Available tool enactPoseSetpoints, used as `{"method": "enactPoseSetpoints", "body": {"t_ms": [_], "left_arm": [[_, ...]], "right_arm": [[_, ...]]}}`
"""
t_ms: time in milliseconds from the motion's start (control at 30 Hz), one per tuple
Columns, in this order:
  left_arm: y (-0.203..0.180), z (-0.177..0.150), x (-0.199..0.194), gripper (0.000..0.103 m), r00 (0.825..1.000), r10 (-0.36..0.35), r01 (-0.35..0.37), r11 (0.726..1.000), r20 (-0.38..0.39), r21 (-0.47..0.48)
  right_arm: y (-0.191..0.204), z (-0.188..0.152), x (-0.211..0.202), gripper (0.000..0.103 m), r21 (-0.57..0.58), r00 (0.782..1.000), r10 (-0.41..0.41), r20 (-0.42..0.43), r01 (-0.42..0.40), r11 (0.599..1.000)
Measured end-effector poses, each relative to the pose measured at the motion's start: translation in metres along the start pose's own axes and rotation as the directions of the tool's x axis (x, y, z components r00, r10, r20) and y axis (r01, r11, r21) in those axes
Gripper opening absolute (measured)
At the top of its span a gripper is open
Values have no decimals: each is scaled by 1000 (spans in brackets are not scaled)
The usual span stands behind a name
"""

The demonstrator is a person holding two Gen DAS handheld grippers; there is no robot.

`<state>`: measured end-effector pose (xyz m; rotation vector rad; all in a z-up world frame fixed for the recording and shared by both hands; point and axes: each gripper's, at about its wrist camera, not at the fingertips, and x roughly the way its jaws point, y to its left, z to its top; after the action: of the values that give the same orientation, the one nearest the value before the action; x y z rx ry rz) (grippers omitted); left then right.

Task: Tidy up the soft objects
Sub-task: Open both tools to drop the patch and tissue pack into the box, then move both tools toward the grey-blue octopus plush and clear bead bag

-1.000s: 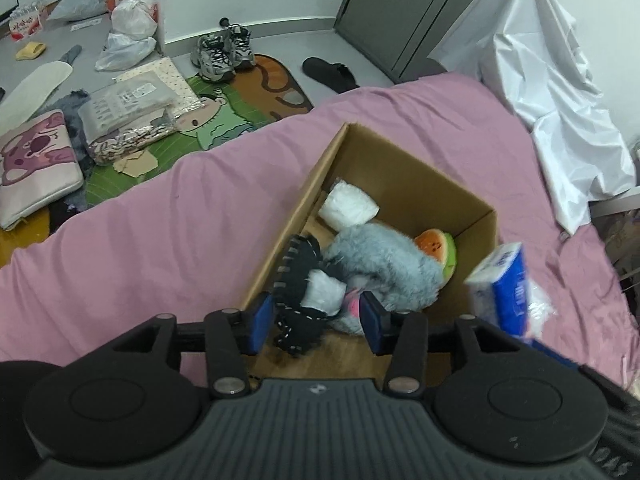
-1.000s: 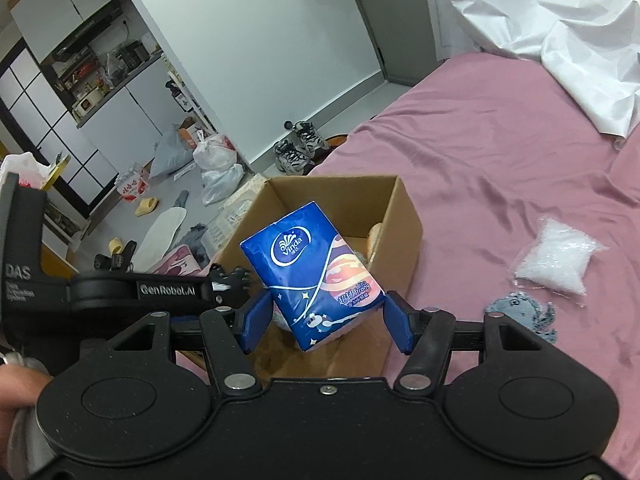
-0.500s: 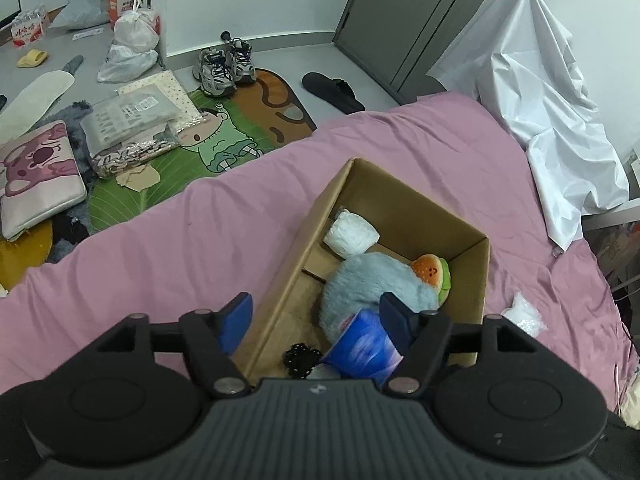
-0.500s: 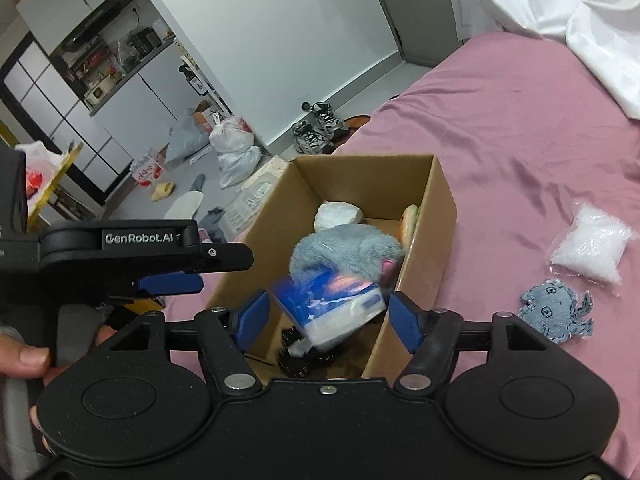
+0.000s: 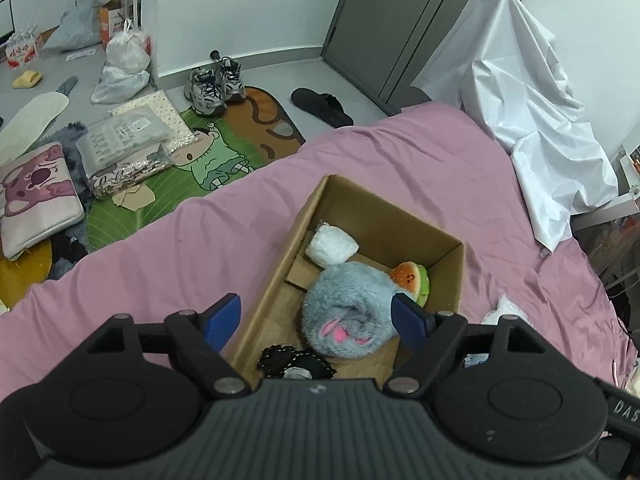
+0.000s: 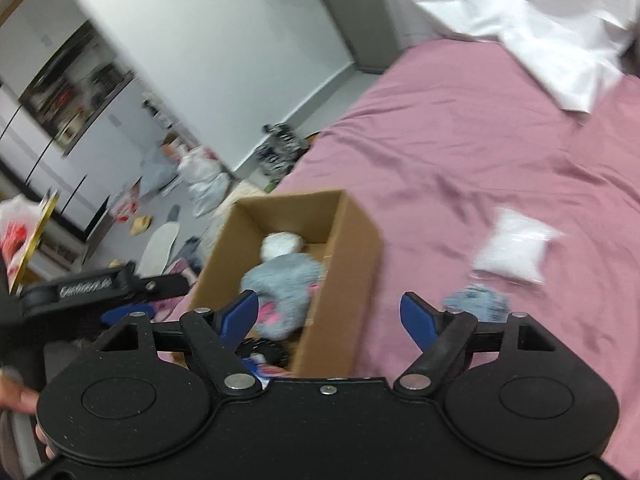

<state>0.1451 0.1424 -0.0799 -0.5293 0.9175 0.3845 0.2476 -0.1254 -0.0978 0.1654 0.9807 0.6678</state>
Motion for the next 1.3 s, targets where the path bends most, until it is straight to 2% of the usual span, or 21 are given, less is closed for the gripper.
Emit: {"method": "enactPoseSetpoints", "body": {"t_ms": [67,333,500,633,867,1033,1200,1300], "left_arm": [[-5,-1,1,88,1000,-9,9,1000,2,-13],[-31,-11,4,89,1000,-30,30,999,3,39],[-48,-12,5,89,999,-36,34,998,25,56],[-66,-16,8,89,998,-58,57,998,23,35],[-103,-33,9,89,998,-67,65,992,12,104],[-119,-40,15,89,997,-75,77,991,-21,109],[-138,-50,21,89,996,-89,91,986,-23,139],[-148,-54,31,89,996,-79,83,989,-40,120]], "right_arm": [[-7,0,-4,80,23,1000,-19,5,19,1000],[-44,8,-24,80,159,995,-84,57,74,985],[-66,11,-38,80,232,989,-105,106,78,970],[-78,11,-41,80,272,988,-99,116,64,960],[-100,6,-56,80,341,988,-60,141,9,940],[-119,2,-49,80,405,990,-75,119,20,914],[-127,-1,-48,80,425,991,-51,120,-5,905],[-129,-1,-50,80,418,990,-33,135,-27,908]]}}
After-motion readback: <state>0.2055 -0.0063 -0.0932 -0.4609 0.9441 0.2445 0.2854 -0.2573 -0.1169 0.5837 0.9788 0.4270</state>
